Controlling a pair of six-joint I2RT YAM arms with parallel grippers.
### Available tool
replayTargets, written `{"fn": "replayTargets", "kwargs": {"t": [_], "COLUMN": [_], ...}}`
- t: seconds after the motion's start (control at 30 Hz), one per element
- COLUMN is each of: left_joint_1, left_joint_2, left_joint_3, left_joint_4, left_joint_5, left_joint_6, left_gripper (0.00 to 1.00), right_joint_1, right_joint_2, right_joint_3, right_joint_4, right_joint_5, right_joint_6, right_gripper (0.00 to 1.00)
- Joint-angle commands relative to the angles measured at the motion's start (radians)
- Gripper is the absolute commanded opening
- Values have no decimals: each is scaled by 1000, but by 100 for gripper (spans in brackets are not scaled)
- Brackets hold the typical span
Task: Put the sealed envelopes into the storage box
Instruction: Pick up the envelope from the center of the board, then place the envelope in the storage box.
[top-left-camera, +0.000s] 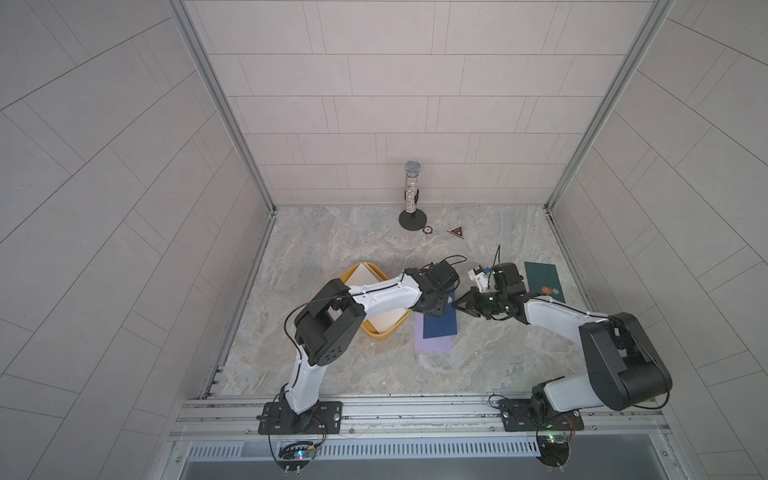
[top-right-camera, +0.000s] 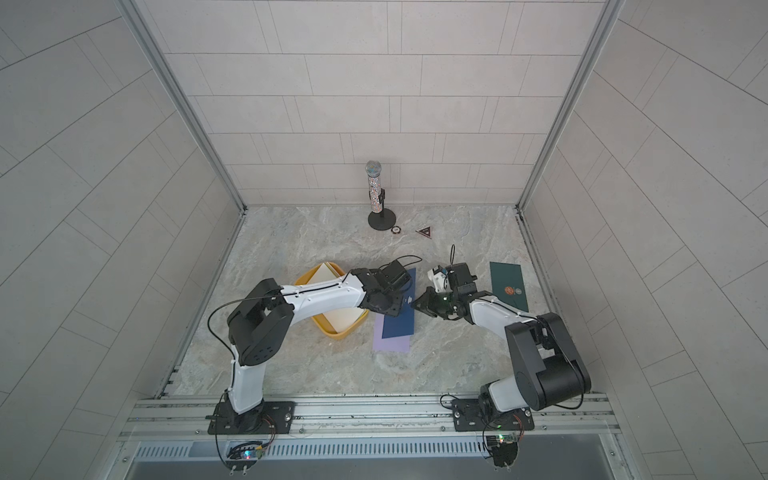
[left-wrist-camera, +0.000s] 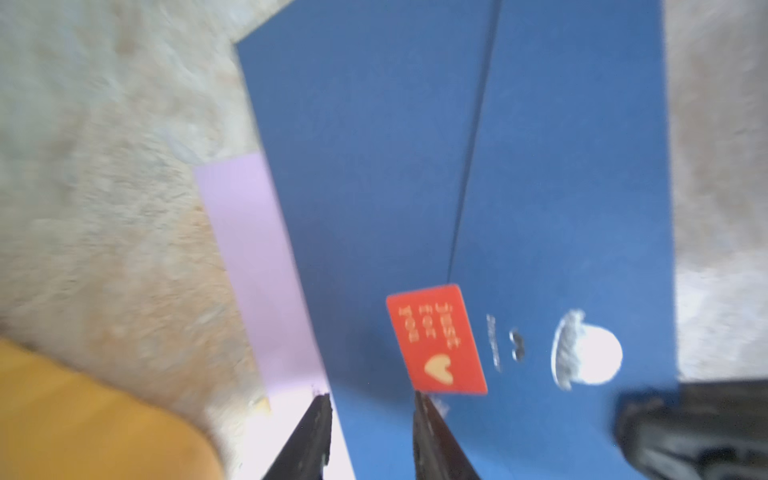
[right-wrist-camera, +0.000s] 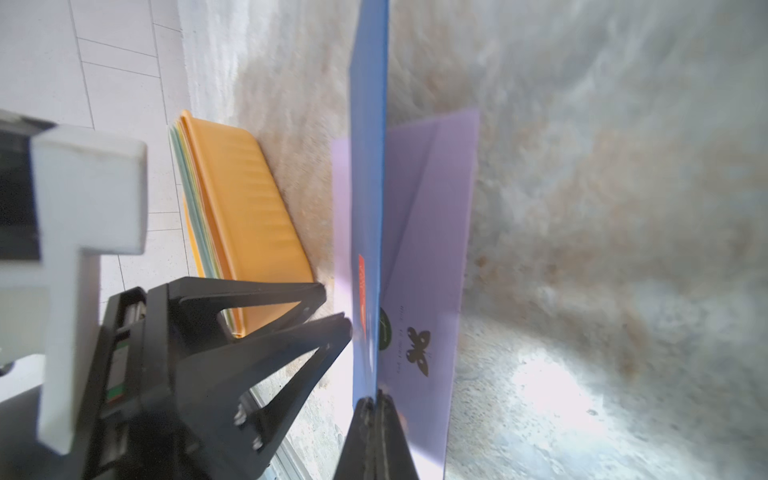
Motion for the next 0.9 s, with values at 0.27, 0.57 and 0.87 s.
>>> {"fn": "replayTargets", "kwargs": {"t": [0.27, 0.57, 0.87], "left_joint_1": [37, 152, 163], "left_joint_2": [-446, -938, -1226], "left_joint_3": [-141, -446, -527], "left_joint_4": [-147, -306, -353], "left_joint_5": [-81, -282, -339], "left_joint_6": [30, 45, 26], "left_gripper": [53, 62, 71], "right_joint_1": [91, 321, 448], "right_joint_2": [-148, 46, 460], "right_joint_3": [310, 724, 1231], "right_joint_4": [-451, -687, -988], "right_joint_5": [176, 248, 265], "right_joint_6": [-259, -380, -488], "right_gripper": [0, 0, 0]}}
